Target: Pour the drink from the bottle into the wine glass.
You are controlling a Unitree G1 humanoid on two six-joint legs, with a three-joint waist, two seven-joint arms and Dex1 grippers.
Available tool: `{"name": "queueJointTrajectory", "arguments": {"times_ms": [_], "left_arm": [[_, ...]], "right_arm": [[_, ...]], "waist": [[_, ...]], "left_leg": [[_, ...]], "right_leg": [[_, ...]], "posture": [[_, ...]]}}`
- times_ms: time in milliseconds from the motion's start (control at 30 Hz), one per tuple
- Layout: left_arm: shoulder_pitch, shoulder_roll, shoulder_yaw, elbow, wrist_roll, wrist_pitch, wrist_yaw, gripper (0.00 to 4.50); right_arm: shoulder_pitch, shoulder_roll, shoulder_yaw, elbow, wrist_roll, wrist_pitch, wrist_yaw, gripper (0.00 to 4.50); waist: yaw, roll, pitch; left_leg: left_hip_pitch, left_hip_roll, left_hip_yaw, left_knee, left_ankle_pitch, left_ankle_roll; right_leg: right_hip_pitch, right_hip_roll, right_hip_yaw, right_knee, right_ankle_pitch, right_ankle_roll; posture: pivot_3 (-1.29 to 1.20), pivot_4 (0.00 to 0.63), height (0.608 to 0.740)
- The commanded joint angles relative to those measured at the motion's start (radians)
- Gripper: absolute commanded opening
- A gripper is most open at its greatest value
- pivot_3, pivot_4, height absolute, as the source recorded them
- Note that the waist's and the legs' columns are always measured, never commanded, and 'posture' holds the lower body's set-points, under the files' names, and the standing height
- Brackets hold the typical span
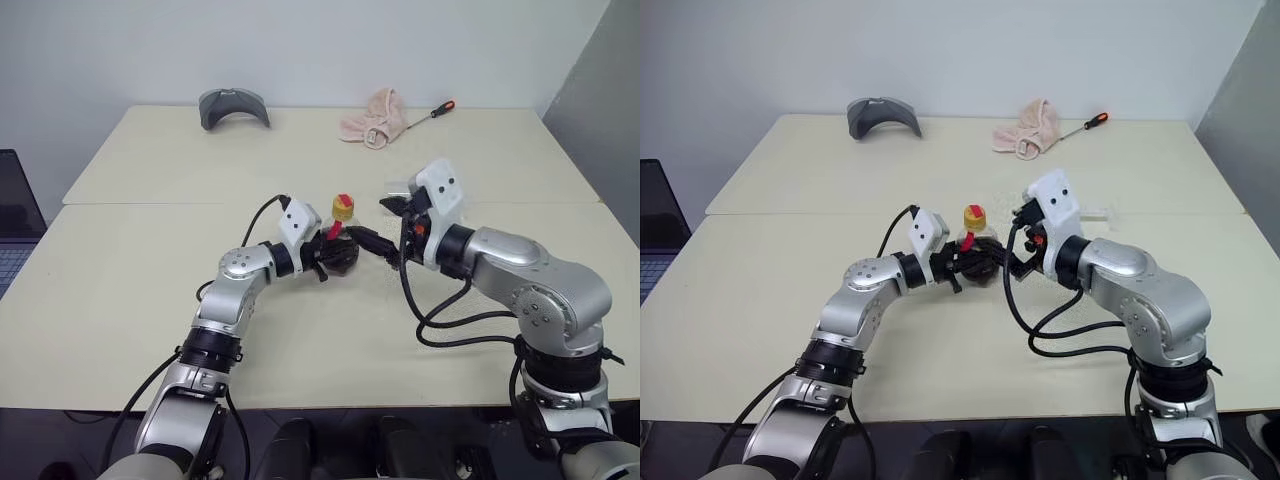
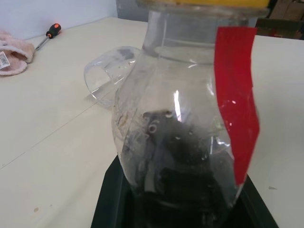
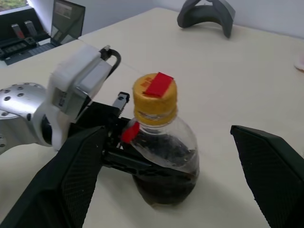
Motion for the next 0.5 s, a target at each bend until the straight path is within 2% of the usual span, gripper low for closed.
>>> {"name": "queueJointTrajectory", "arguments": {"times_ms": [33, 300, 500], "left_arm": [[-0.023, -0.002, 0.015, -0.039, -0.009, -0.028, -0.005, 0.87], [-0.015, 0.001, 0.018, -0.045, -0.009, -0.027, 0.001, 0.87], [-0.005, 0.006, 0.018, -0.051, -0.005, -0.029, 0.008, 0.87]], "right_arm": [[-0.040, 0.028, 0.007, -0.006, 0.006, -0.020, -0.014, 4.50], [-0.124, 0.150, 0.011, 0.097, -0.075, -0.013, -0.166, 4.50], [-0.153, 0.230, 0.002, 0.040, -0.083, 0.084, -0.266, 4.50]], "waist": [[0.000, 0.000, 0.000], [0.000, 0.000, 0.000], [0.000, 0.000, 0.000]], "left_leg": [[0.000, 0.000, 0.000, 0.000, 0.000, 0.000], [0.000, 0.000, 0.000, 0.000, 0.000, 0.000], [0.000, 0.000, 0.000, 0.000, 0.000, -0.001]], "right_leg": [[0.000, 0.000, 0.000, 0.000, 0.000, 0.000], [0.000, 0.000, 0.000, 0.000, 0.000, 0.000], [-0.001, 0.000, 0.000, 0.000, 0.000, 0.000]], "posture": [[0.00, 0.150, 0.740], [0.00, 0.150, 0.740], [0.00, 0.150, 0.740]]}}
